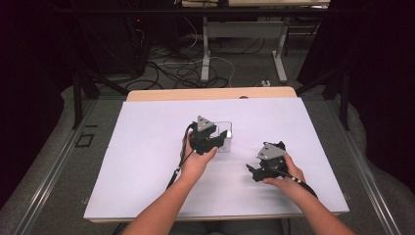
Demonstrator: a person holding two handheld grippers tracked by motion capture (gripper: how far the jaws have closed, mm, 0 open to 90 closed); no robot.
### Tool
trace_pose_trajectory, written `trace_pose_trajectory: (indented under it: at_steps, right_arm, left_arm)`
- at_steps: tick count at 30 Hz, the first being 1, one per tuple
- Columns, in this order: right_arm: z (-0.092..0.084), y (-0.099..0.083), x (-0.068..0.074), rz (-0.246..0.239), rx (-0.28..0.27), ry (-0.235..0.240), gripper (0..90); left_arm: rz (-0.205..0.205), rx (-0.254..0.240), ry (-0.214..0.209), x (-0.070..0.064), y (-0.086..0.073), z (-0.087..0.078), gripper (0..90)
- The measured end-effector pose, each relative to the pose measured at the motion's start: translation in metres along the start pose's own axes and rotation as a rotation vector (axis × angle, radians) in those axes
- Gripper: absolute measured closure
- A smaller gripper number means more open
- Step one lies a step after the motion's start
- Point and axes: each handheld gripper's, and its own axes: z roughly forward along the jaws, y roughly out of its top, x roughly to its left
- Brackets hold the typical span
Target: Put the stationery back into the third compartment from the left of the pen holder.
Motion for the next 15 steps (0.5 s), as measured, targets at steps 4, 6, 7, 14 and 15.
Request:
trace_pose_trajectory:
  at_steps: [4, 6, 7, 14, 15]
  right_arm:
    - [0.000, 0.001, 0.000, 0.002, -0.002, 0.000, 1.5]
    - [0.000, 0.001, 0.000, 0.004, 0.000, 0.002, 1.5]
    - [0.000, 0.001, 0.000, 0.002, 0.001, -0.001, 1.5]
    - [0.000, 0.001, 0.000, 0.010, 0.006, -0.005, 1.5]
    - [0.000, 0.001, 0.000, 0.011, 0.001, -0.007, 1.5]
  left_arm:
    - [-0.023, -0.008, -0.018, 0.006, 0.002, -0.011, 40.3]
    - [-0.025, -0.007, -0.030, 0.009, 0.003, -0.018, 35.6]
    - [-0.025, -0.008, -0.033, 0.010, 0.003, -0.020, 33.3]
    - [-0.028, -0.030, -0.032, 0.021, 0.006, -0.045, 26.6]
    - [-0.028, -0.033, -0.031, 0.023, 0.006, -0.048, 25.2]
